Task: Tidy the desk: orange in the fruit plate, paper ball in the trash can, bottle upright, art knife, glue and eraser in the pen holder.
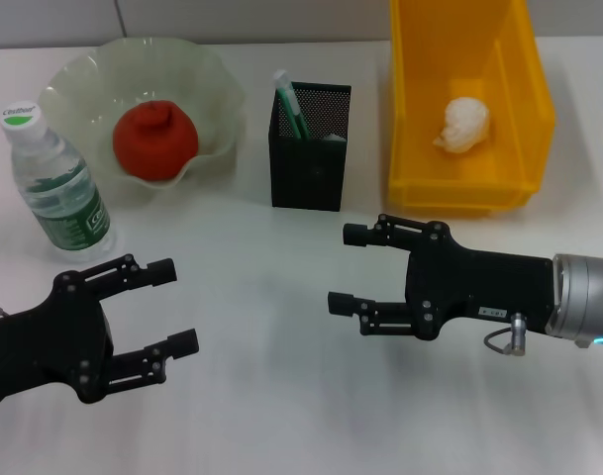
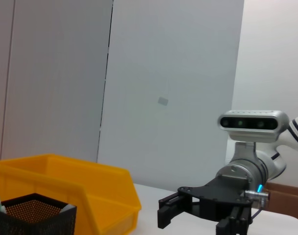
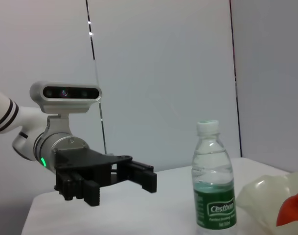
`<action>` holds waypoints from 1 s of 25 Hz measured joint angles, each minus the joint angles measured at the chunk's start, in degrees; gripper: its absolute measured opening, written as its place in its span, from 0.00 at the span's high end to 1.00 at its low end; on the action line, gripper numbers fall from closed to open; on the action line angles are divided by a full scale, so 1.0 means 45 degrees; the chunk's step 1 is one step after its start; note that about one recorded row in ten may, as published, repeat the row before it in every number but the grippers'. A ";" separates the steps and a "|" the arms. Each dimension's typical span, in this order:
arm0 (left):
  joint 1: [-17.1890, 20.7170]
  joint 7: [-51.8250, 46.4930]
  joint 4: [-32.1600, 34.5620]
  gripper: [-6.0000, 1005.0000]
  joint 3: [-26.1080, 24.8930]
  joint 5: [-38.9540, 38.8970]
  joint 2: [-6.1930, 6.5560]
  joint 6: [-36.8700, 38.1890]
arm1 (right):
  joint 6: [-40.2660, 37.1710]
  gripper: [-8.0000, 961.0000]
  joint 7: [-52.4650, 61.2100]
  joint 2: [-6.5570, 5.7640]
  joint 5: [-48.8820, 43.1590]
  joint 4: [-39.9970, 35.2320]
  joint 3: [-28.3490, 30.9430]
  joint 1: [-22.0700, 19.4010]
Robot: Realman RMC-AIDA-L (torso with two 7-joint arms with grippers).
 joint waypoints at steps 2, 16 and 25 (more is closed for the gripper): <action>-0.0002 0.0020 0.0001 0.23 0.0000 0.0002 0.0000 -0.0034 | 0.0014 0.17 -0.0090 0.0004 0.0082 0.0042 0.0023 -0.0002; -0.0237 0.0331 0.0003 0.23 0.0035 0.0562 -0.0112 -0.0446 | -0.0079 0.17 -0.0126 -0.0014 0.0167 0.0079 0.0014 0.0043; -0.0354 0.0331 0.0003 0.23 0.0173 0.0605 -0.0042 -0.0425 | -0.0132 0.17 -0.0102 -0.0048 0.0165 0.0109 -0.0071 0.0053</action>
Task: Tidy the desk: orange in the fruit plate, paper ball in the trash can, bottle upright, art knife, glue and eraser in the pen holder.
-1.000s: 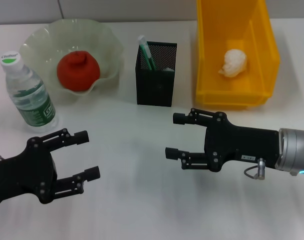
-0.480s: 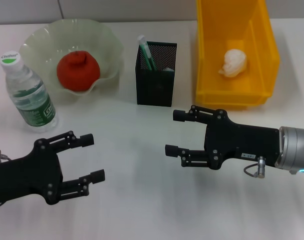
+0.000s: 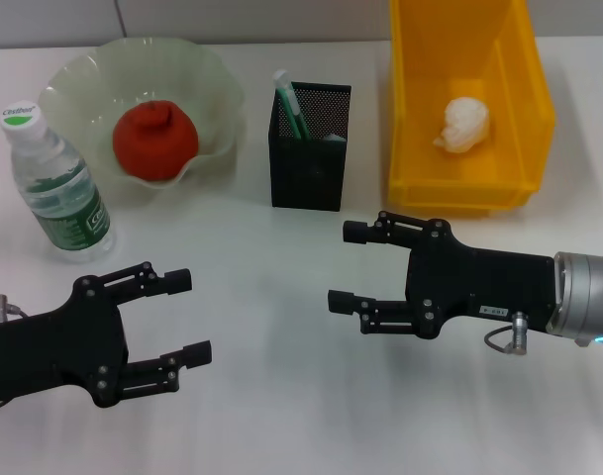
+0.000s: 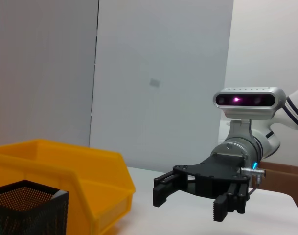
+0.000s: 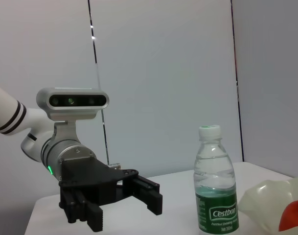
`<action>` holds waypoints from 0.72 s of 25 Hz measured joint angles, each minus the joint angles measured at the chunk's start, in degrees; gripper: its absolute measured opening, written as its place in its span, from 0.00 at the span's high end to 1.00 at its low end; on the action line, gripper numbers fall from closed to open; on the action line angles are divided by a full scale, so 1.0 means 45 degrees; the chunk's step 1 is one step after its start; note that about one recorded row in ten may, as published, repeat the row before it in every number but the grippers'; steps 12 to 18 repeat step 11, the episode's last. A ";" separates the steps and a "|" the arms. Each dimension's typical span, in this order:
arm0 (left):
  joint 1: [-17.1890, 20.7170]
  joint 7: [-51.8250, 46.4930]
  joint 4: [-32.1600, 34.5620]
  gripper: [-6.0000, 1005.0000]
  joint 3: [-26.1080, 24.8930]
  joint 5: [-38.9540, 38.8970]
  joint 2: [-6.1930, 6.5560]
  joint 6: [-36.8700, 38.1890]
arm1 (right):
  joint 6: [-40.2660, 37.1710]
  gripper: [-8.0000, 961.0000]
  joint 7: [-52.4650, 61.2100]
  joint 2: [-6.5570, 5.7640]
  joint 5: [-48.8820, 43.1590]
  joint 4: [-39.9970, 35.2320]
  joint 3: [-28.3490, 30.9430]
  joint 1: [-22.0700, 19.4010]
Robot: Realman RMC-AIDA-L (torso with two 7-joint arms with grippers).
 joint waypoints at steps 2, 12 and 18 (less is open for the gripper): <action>-0.0034 -0.0002 0.0000 0.23 0.0054 0.0001 0.0016 -0.0021 | -0.0008 0.17 0.0001 -0.0002 -0.0008 0.0004 -0.0004 -0.0016; -0.0128 -0.0074 0.0000 0.23 0.0181 0.0000 0.0022 -0.0025 | -0.0012 0.17 0.0056 -0.0023 -0.0081 0.0005 -0.0031 -0.0016; -0.0128 -0.0074 0.0000 0.23 0.0181 0.0000 0.0022 -0.0025 | -0.0012 0.17 0.0056 -0.0023 -0.0081 0.0005 -0.0031 -0.0016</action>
